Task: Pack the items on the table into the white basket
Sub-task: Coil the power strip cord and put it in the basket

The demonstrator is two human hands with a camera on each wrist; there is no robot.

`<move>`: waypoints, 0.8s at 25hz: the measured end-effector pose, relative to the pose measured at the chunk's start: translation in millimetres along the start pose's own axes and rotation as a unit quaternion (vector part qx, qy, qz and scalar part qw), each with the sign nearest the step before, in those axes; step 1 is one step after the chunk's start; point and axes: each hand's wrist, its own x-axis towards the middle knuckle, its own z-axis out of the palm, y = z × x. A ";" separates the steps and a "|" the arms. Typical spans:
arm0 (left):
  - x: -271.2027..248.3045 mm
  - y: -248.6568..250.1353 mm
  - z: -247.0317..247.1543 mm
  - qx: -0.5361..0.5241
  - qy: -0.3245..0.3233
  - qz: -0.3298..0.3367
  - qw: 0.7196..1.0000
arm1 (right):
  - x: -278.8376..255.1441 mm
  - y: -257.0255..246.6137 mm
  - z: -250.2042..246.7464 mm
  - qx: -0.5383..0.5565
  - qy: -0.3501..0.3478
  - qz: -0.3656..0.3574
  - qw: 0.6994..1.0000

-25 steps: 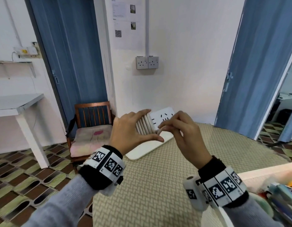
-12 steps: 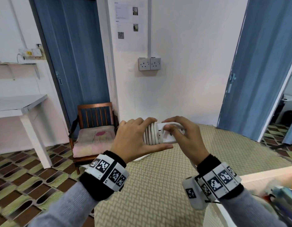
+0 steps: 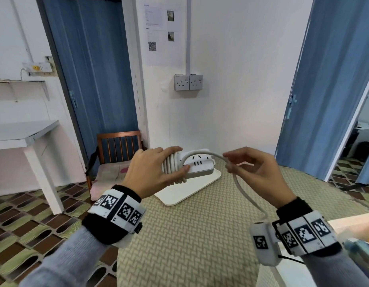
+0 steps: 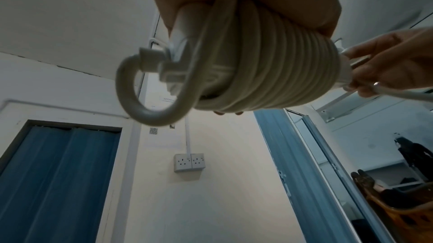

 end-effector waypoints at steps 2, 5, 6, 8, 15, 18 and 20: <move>0.1 5.3 -3.0 -0.053 -0.020 0.014 0.998 | 5.3 2.7 4.2 -0.025 0.070 -0.020 0.997; 2.0 26.1 -8.5 -0.081 -0.040 0.028 0.996 | 13.7 15.6 20.5 -0.053 0.099 -0.041 0.993; 3.6 32.7 -10.3 -0.086 -0.037 0.028 0.995 | 12.4 20.3 29.8 -0.050 0.090 -0.036 0.994; 7.4 39.5 -11.8 -0.122 -0.026 0.010 0.992 | 5.3 25.0 51.4 -0.017 0.068 0.007 0.997; 12.6 11.5 -8.9 -0.145 0.061 -0.117 0.980 | -22.1 36.8 56.2 0.052 0.038 0.060 0.996; 12.7 1.2 -5.5 -0.082 0.058 -0.125 0.987 | -32.0 29.5 53.6 0.087 0.018 0.055 0.995; 9.1 2.1 -2.6 -0.022 0.017 -0.107 0.994 | -28.9 20.1 56.4 0.022 0.017 -0.021 0.999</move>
